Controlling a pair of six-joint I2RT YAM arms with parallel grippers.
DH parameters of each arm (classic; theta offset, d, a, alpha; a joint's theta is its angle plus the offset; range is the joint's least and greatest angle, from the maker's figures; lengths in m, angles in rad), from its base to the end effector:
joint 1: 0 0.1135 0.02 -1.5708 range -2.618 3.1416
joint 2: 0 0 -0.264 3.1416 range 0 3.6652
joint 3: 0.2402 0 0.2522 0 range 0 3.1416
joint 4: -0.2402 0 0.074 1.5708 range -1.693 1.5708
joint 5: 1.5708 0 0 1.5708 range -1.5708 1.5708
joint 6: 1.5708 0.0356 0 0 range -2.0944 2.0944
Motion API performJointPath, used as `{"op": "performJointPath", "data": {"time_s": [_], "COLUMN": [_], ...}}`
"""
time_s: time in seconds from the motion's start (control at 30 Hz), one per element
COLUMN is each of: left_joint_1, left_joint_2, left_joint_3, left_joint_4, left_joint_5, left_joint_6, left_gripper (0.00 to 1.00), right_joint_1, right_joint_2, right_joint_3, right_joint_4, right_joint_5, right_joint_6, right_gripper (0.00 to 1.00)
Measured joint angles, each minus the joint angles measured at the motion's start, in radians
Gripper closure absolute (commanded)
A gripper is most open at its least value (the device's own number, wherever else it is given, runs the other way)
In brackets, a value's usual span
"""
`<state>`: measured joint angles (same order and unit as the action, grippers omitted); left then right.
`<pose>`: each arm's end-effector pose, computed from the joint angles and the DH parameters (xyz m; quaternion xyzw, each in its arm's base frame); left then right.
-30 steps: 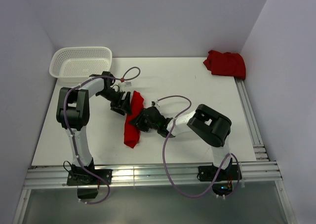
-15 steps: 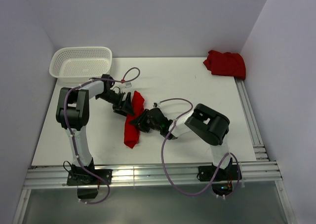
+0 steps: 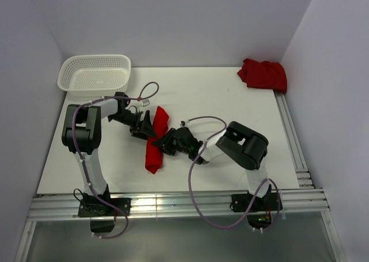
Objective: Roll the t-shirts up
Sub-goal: Roll the tshirt
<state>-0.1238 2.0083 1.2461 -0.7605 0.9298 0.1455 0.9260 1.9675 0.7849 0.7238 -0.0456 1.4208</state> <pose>0.3488 -0.0722 0.1317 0.1306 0.8841 -0.4479 0.0264 0.2202 0.2955 0.1045 0.1963 0.8262 0.4940 0.1864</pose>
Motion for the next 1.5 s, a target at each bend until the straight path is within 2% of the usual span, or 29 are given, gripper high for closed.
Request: {"op": "performJointPath", "data": {"time_s": [0.53,0.83,0.93,1.03,1.07,1.1,1.13,1.17,1.2,1.33,1.5], "left_joint_1": [-0.026,-0.090,-0.096,-0.103,-0.107,-0.111,-0.116,-0.122,-0.127,-0.153,-0.178], "left_joint_2": [0.074,0.105,0.113,0.117,0.119,0.121,0.124,0.127,0.128,0.128,0.111], "left_joint_3": [0.068,0.101,0.108,0.114,0.118,0.122,0.127,0.138,0.148,0.183,0.212], "left_joint_4": [0.003,0.023,0.023,0.023,0.022,0.020,0.017,0.008,-0.001,-0.032,-0.045], "left_joint_5": [0.011,0.007,0.001,-0.016,-0.031,-0.040,-0.057,-0.072,-0.084,-0.159,-0.267], "left_joint_6": [-0.120,-0.166,-0.170,-0.180,-0.183,-0.192,-0.198,-0.211,-0.220,-0.248,-0.263], "left_gripper": [0.25,0.35,0.40,0.53,0.64,0.70,0.77,0.93,0.99,1.00,1.00], "right_joint_1": [-0.004,-0.006,-0.008,-0.010,-0.010,-0.011,-0.011,-0.011,-0.013,-0.014,-0.012], "right_joint_2": [0.000,-0.017,-0.018,-0.019,-0.019,-0.019,-0.019,-0.019,-0.019,-0.053,-0.200], "right_joint_3": [-0.044,-0.097,-0.110,-0.121,-0.122,-0.123,-0.123,-0.123,-0.122,-0.103,-0.099], "right_joint_4": [0.066,0.105,0.119,0.133,0.135,0.137,0.136,0.135,0.133,0.056,-0.191], "right_joint_5": [-0.005,-0.005,-0.005,-0.005,-0.006,-0.006,-0.006,-0.006,-0.006,0.000,0.056], "right_joint_6": [0.031,0.052,0.060,0.067,0.068,0.069,0.070,0.071,0.070,0.049,-0.024], "right_gripper": [0.72,0.72,0.72,0.72,0.72,0.72,0.69,0.66,0.58,0.46,0.42]}}
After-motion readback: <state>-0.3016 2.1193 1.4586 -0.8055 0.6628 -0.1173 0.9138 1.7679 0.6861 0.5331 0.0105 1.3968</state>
